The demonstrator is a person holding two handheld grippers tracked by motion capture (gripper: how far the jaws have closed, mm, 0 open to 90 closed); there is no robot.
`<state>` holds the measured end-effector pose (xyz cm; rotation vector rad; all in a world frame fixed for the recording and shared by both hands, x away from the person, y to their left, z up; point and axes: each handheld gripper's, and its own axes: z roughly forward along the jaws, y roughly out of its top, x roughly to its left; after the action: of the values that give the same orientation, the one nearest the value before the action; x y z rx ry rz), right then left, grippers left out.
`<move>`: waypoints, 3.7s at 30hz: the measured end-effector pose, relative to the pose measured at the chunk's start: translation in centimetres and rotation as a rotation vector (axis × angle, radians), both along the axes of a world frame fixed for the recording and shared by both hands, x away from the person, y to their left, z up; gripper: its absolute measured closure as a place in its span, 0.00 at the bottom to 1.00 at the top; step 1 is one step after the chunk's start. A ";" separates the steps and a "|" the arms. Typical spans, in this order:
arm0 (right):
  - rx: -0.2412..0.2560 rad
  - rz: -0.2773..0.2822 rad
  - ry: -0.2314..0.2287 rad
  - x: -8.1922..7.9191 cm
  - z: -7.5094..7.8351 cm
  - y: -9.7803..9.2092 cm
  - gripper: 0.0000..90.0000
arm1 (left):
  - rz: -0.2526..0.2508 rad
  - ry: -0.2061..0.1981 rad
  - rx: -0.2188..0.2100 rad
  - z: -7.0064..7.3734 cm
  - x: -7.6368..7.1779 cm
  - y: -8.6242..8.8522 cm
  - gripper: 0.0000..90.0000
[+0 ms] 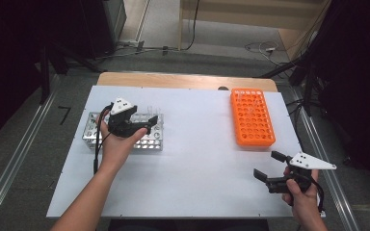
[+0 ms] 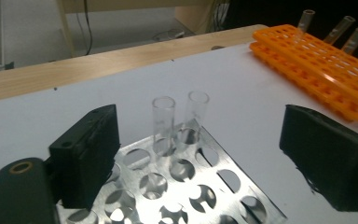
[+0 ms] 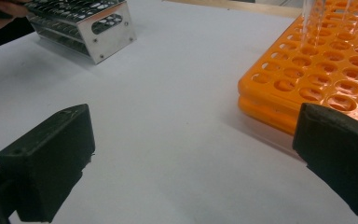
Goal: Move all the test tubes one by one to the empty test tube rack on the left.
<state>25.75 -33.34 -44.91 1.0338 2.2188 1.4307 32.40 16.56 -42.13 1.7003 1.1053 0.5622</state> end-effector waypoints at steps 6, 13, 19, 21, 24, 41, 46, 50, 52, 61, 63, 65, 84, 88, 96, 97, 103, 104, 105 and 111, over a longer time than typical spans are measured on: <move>0.002 -0.010 -0.004 1.0 0.5 0.2 0.00 | -0.009 -0.016 -0.028 0.3 -2.3 0.2 0.00; -0.016 -0.023 -0.017 2.5 1.1 0.7 0.00 | -0.042 -0.041 -0.049 0.6 -4.7 0.1 0.00; -0.014 -0.046 -0.014 4.4 1.5 1.1 0.00 | -0.079 -0.055 -0.070 0.2 -6.9 -0.4 0.00; -0.016 -0.049 -0.012 5.0 1.5 1.2 0.00 | -0.092 -0.054 -0.087 0.0 -7.6 -0.4 0.00; -0.025 -0.049 -0.005 6.1 1.6 1.5 0.00 | -0.103 -0.051 -0.104 -0.3 -8.7 -0.3 0.00; -0.060 -0.147 0.054 11.4 0.6 2.8 0.19 | -0.110 -0.044 -0.100 -2.2 -11.3 0.5 0.00; -0.077 -0.223 0.068 12.9 0.2 3.2 0.38 | -0.121 -0.037 -0.098 -2.4 -11.3 -0.1 0.00; -0.116 -0.253 0.070 13.9 -0.2 3.5 0.50 | -0.126 -0.033 -0.095 -2.5 -11.3 -0.3 0.00; -0.123 -0.264 0.071 14.5 -0.5 3.6 0.54 | -0.128 -0.032 -0.093 -2.6 -11.3 -0.4 0.00; -0.144 -0.290 0.108 16.1 -1.1 4.1 0.68 | -0.130 -0.026 -0.095 -2.6 -11.3 -0.5 0.00; -0.152 -0.293 0.107 16.3 -1.1 4.3 0.69 | -0.131 -0.026 -0.097 -2.6 -11.3 -0.5 0.00; -0.158 -0.297 0.112 16.5 -1.2 4.5 0.71 | -0.132 -0.028 -0.095 -2.6 -11.3 -0.6 0.00; -0.174 -0.347 0.010 16.2 -0.6 4.8 0.82 | -0.132 -0.026 -0.092 -2.6 -11.3 -0.7 0.00; -0.135 -0.340 -0.016 15.8 0.2 4.4 0.82 | -0.133 -0.028 -0.093 -2.6 -11.3 -0.8 0.00; -0.115 -0.315 -0.048 14.4 1.4 4.1 0.82 | -0.143 -0.029 -0.092 -2.6 -11.2 -1.2 0.00; -0.112 -0.309 -0.054 14.2 1.6 4.1 0.82 | -0.144 -0.028 -0.091 -2.5 -11.2 -1.2 0.00; -0.087 -0.263 -0.064 12.9 2.1 4.6 0.82 | -0.157 -0.028 -0.081 -2.5 -11.1 -1.7 0.00; -0.085 -0.253 -0.062 12.6 2.1 4.7 0.82 | -0.160 -0.032 -0.082 -2.5 -11.0 -1.8 0.00; -0.082 -0.243 -0.060 12.4 2.1 4.8 0.82 | -0.164 -0.031 -0.079 -2.5 -11.0 -1.9 0.00; -0.065 -0.187 -0.058 10.7 2.0 5.4 0.82 | -0.176 -0.032 -0.078 -2.5 -11.0 -2.4 0.00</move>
<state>36.47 -27.89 -42.86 1.1298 2.0532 1.2838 21.44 14.14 -44.62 1.6944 0.9321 0.4285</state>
